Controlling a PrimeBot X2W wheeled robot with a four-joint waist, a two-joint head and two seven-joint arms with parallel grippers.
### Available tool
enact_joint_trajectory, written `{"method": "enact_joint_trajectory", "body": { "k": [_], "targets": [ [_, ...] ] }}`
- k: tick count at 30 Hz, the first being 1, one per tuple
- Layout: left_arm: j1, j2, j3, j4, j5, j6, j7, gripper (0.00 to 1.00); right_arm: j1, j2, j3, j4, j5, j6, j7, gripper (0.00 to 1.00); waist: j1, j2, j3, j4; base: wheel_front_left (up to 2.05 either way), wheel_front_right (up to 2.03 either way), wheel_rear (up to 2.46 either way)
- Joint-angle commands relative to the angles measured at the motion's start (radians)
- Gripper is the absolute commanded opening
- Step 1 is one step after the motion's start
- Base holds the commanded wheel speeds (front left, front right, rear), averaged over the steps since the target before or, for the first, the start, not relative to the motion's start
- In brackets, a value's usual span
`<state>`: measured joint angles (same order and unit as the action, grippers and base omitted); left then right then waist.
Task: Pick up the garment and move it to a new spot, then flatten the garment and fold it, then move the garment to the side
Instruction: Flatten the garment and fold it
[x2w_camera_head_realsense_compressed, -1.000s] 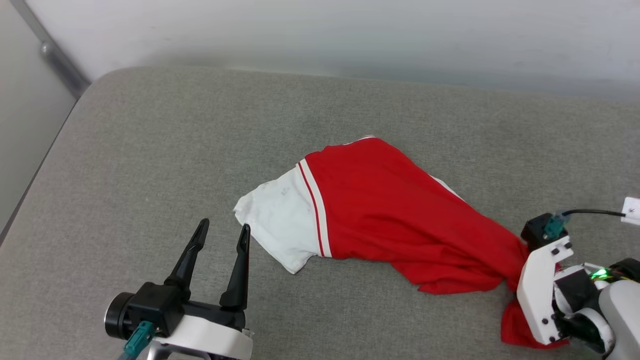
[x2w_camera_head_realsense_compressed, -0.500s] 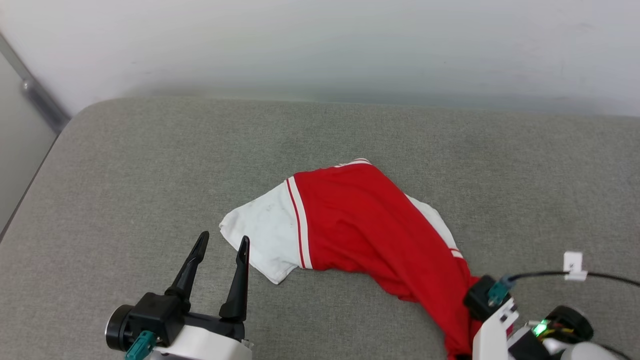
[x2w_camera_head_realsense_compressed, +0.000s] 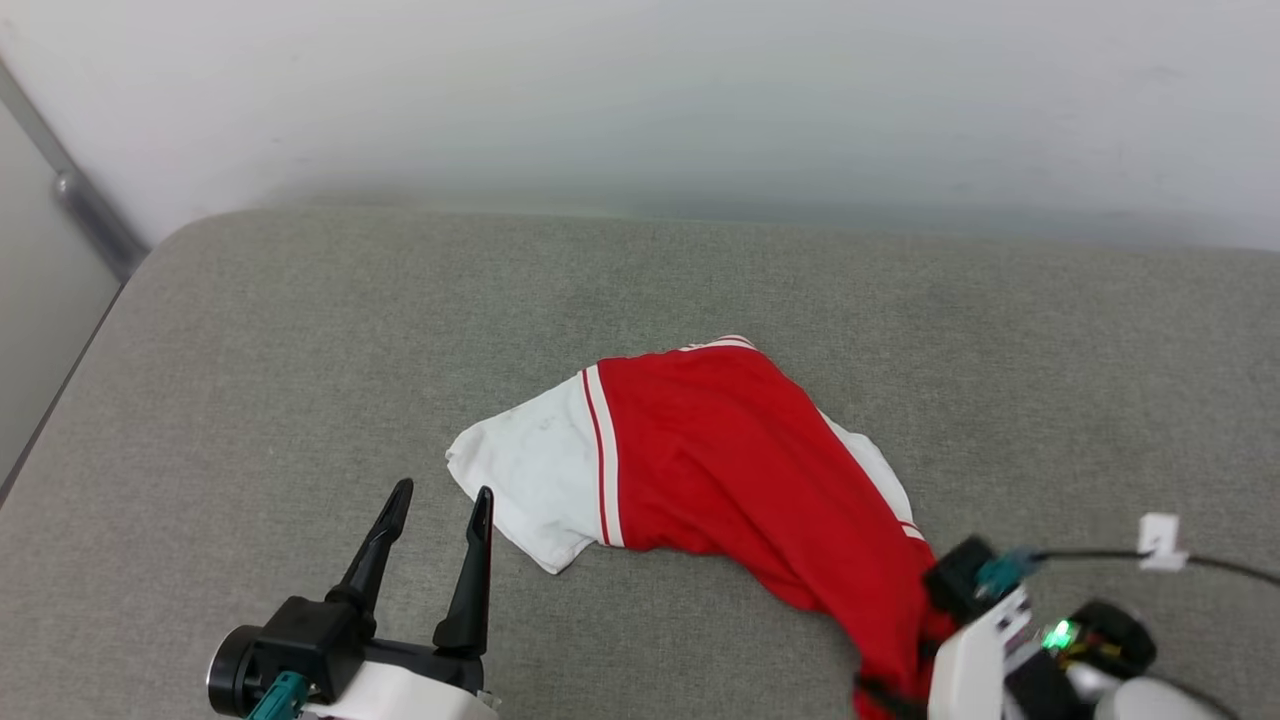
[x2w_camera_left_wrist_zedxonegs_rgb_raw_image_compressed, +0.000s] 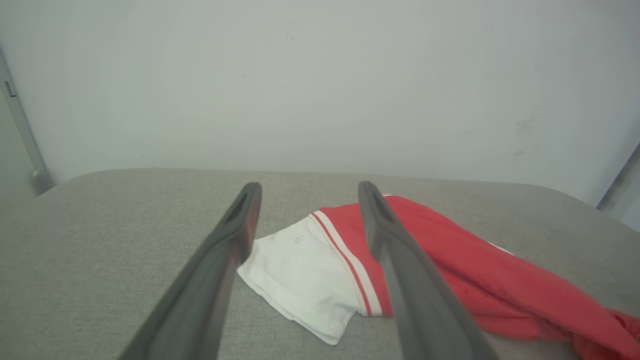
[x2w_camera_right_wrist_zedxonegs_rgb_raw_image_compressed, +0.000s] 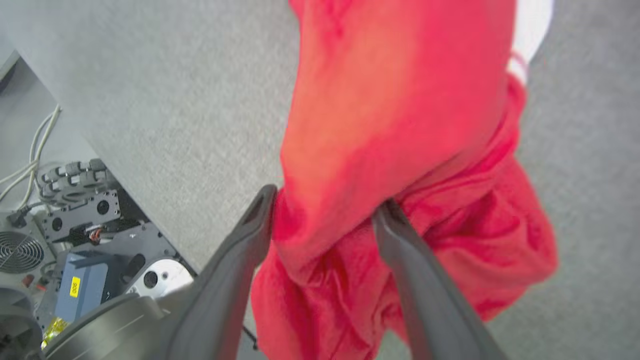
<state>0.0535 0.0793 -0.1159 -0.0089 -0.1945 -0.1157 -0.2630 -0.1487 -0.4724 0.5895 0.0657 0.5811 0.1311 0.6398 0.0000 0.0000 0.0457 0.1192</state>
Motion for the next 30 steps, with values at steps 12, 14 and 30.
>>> {"method": "enact_joint_trajectory", "body": {
  "k": [12,14,30],
  "targets": [
    [0.015,-0.007,0.021,-0.015,-0.017,-0.007,-0.003,1.00,0.010,0.095,-0.386,-0.106,-0.031,-0.001,-0.362,1.00,0.0000,0.0000,-0.021,-0.056,0.00,0.00,0.00],
    [0.013,-0.008,0.014,-0.009,-0.025,-0.008,-0.003,1.00,0.029,0.128,-0.431,-0.108,-0.052,-0.001,-0.422,1.00,0.0000,0.0000,-0.019,-0.062,0.00,0.00,0.00],
    [-0.291,0.107,-0.215,0.020,-0.144,-0.014,0.391,1.00,0.076,0.264,-0.585,-0.175,-0.217,-0.001,-0.547,1.00,0.0000,0.0000,0.081,-0.156,0.00,0.00,0.00]
  ]
}}
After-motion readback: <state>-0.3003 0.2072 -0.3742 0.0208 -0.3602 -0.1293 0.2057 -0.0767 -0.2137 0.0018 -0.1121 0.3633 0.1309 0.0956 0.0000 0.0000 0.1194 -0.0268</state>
